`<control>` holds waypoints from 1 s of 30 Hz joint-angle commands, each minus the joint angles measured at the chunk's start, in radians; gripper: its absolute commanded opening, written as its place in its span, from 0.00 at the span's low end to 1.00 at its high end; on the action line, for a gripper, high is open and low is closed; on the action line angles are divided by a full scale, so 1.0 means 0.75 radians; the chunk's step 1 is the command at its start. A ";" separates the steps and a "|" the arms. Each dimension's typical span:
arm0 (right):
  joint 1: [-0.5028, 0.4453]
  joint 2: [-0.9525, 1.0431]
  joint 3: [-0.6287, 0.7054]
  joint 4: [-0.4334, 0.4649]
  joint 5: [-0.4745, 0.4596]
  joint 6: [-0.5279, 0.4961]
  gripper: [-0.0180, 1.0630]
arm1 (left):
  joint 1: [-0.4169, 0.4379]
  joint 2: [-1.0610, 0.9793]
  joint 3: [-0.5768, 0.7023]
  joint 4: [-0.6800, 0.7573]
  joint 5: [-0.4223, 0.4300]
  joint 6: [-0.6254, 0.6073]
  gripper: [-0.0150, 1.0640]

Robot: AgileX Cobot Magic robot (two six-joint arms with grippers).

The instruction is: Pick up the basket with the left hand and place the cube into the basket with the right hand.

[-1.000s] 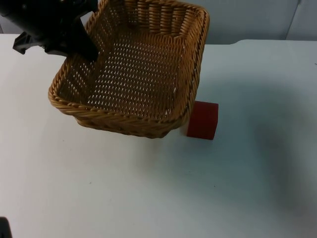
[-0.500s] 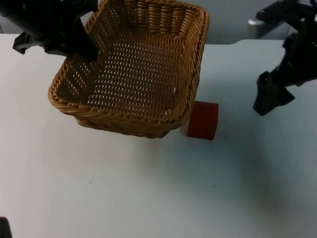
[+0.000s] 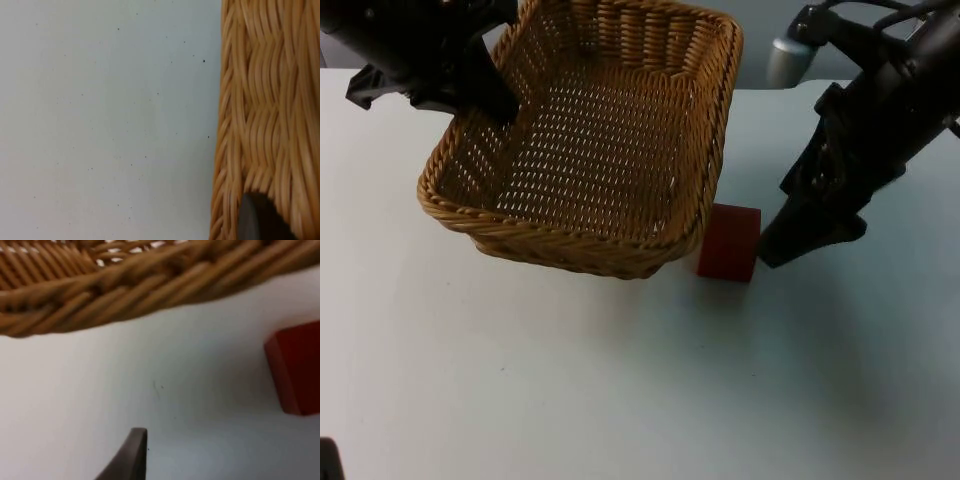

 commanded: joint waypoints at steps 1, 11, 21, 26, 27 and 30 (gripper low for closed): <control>0.004 0.035 0.007 0.016 0.002 -0.069 0.97 | -0.003 -0.024 -0.014 -0.040 0.006 -0.010 0.01; 0.018 0.165 0.007 -0.102 -0.195 -0.088 0.97 | -0.003 -0.024 -0.014 -0.040 0.006 -0.010 0.01; 0.037 0.168 0.007 -0.108 -0.272 -0.243 0.97 | -0.003 -0.024 -0.014 -0.040 0.006 -0.010 0.01; 0.045 0.171 0.007 -0.056 -0.358 -0.365 0.97 | -0.003 -0.024 -0.014 -0.040 0.003 -0.010 0.01; 0.045 0.174 0.007 -0.053 -0.383 -0.374 0.97 | -0.003 -0.024 -0.014 -0.040 0.003 -0.010 0.01; 0.045 0.190 0.007 -0.049 -0.411 -0.380 0.97 | -0.003 -0.024 -0.014 -0.040 0.003 -0.010 0.01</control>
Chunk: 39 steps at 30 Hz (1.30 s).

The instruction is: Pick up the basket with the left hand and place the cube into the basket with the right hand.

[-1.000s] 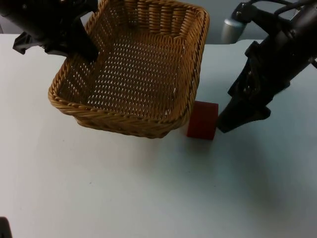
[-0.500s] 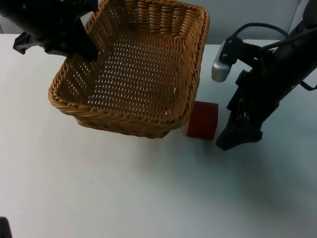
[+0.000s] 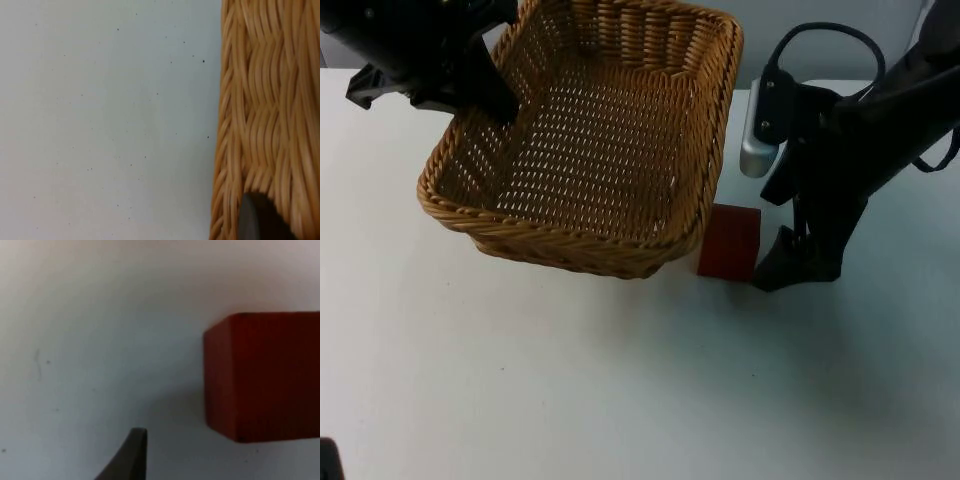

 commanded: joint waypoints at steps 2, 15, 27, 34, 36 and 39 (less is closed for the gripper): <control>0.007 0.034 0.007 0.015 -0.012 -0.039 0.97 | -0.003 -0.024 -0.014 -0.040 0.001 -0.010 0.01; 0.074 0.125 0.004 0.273 -0.084 -0.253 0.96 | -0.003 -0.024 -0.014 -0.040 -0.064 -0.010 0.01; 0.077 0.099 0.004 0.238 -0.378 0.039 0.02 | -0.003 -0.024 -0.014 -0.040 -0.098 -0.010 0.01; 0.071 -0.084 0.004 0.232 -0.819 0.207 0.02 | -0.003 -0.024 -0.014 -0.040 -0.098 -0.010 0.01; 0.071 -0.162 0.004 0.242 -0.908 0.207 0.02 | -0.003 -0.024 -0.014 -0.040 -0.098 -0.010 0.01; 0.082 -0.261 0.004 0.242 -0.976 0.207 0.02 | -0.003 -0.024 -0.014 -0.040 -0.098 -0.010 0.01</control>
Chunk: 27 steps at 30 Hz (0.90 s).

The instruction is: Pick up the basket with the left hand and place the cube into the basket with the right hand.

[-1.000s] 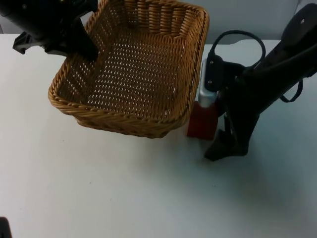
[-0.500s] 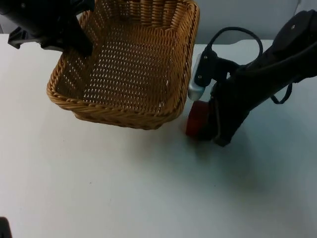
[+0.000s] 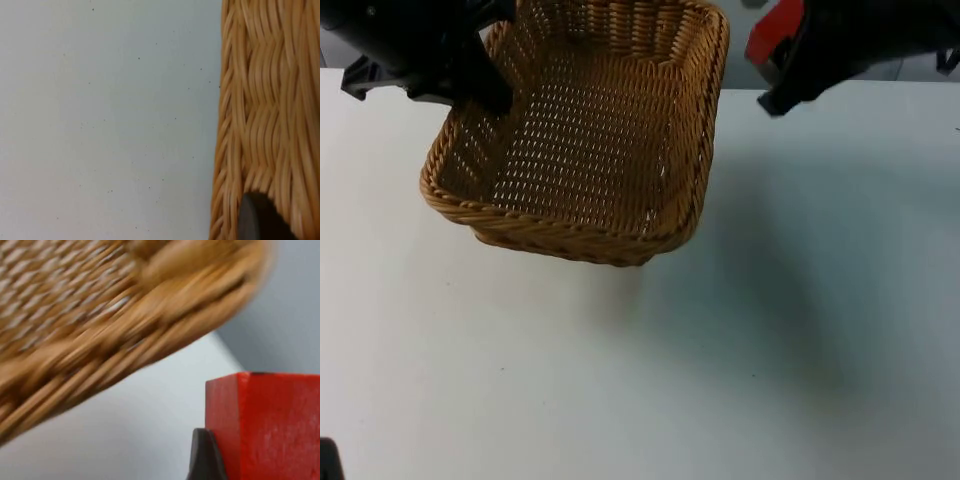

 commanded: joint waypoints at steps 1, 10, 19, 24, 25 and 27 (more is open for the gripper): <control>0.012 -0.142 0.004 0.005 -0.103 0.011 0.02 | -0.006 -0.024 -0.014 -0.048 0.009 -0.007 0.01; 0.112 -0.336 0.004 0.012 0.113 0.045 0.01 | -0.006 -0.024 -0.014 -0.048 0.009 -0.007 0.01; 0.331 -0.211 -0.039 0.010 0.155 0.052 0.01 | -0.006 -0.024 -0.014 -0.048 0.009 -0.007 0.01; 0.353 -0.061 -0.191 0.007 0.155 0.224 0.04 | -0.006 -0.024 -0.014 -0.048 0.009 -0.007 0.01; 0.353 -0.029 -0.216 0.007 0.155 0.243 0.06 | -0.006 -0.024 -0.014 -0.048 0.009 -0.007 0.01; 0.353 0.000 -0.240 0.007 0.155 0.262 0.11 | -0.006 -0.024 -0.014 -0.048 0.009 -0.007 0.01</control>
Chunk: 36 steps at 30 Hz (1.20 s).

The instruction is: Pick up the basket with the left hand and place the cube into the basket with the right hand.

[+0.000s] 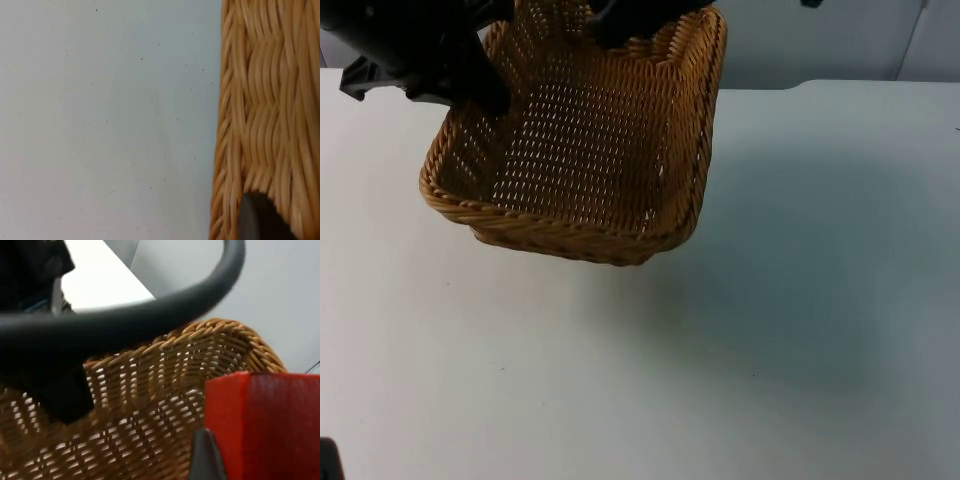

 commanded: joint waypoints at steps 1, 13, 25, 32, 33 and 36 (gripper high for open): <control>0.011 0.036 -0.043 -0.002 0.000 0.038 0.17 | -0.006 -0.024 -0.014 -0.044 0.008 -0.007 0.01; 0.011 0.114 -0.066 -0.109 0.104 0.038 0.92 | -0.006 -0.024 -0.014 -0.042 0.003 -0.007 0.01; -0.096 -0.148 -0.066 -0.665 0.185 0.469 0.03 | -0.006 -0.024 -0.014 -0.042 -0.002 -0.007 0.01; -0.340 -0.266 -0.066 -1.279 0.680 1.106 0.02 | -0.006 -0.024 -0.014 -0.042 -0.002 -0.007 0.01; -0.340 -0.266 -0.066 -1.279 0.680 1.106 0.02 | -0.006 -0.024 -0.014 -0.042 -0.002 -0.007 0.01; -0.488 -0.330 -0.026 -1.384 0.888 1.452 0.02 | -0.006 -0.024 -0.014 -0.042 -0.002 -0.007 0.01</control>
